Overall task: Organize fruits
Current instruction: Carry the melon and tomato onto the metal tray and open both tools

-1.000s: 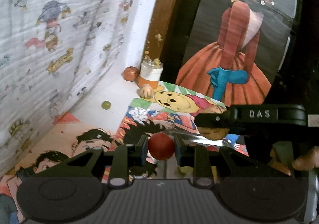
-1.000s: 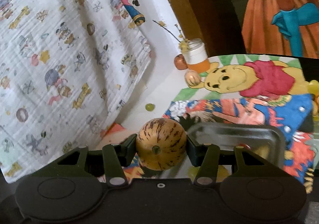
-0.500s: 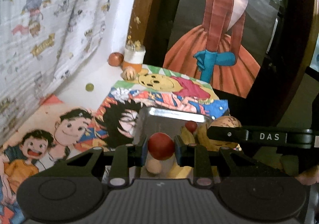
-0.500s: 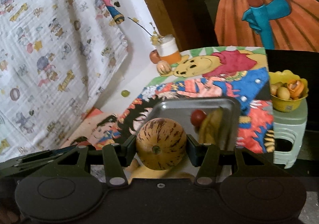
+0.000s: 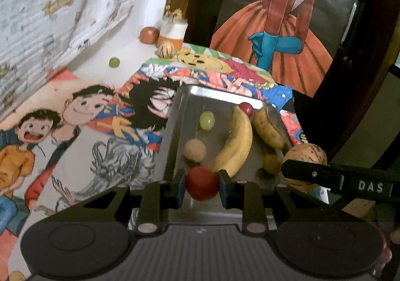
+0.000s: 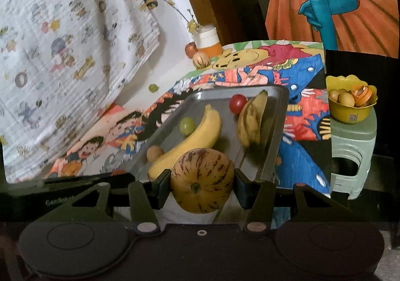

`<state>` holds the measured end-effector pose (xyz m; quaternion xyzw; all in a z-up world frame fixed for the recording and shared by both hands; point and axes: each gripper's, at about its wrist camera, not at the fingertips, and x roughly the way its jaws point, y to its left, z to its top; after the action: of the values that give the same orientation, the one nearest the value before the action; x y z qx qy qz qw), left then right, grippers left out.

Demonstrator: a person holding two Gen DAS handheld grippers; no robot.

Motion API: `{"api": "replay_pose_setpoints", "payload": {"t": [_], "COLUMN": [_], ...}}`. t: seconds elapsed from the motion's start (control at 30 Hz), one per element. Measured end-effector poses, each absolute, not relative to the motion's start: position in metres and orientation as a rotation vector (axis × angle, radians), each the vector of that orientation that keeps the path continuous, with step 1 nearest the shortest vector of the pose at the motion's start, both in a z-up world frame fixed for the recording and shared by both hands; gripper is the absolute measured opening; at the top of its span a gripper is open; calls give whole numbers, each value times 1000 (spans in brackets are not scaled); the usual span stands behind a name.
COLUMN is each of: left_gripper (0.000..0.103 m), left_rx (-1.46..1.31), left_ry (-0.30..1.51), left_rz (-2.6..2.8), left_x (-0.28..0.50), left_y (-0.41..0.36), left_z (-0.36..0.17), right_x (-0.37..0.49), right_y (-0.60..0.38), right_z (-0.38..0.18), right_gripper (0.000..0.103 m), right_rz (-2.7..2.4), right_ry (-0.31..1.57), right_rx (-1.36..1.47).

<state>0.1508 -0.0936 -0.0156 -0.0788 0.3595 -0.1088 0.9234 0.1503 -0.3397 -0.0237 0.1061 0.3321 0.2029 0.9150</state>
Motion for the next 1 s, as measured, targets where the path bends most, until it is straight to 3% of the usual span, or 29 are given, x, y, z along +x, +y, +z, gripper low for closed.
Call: {"api": "replay_pose_setpoints", "payload": {"t": [1.0], "left_gripper": [31], "left_rx": [-158], "left_ry": [789], "left_rz": [-204], "left_x": [153], "left_y": [-96], "left_z": [-32], "right_x": [123], "right_y": [-315], "right_z": [-48], "right_gripper": [55], "right_rz": [354], "right_ry": [567], "right_rx": [9]}}
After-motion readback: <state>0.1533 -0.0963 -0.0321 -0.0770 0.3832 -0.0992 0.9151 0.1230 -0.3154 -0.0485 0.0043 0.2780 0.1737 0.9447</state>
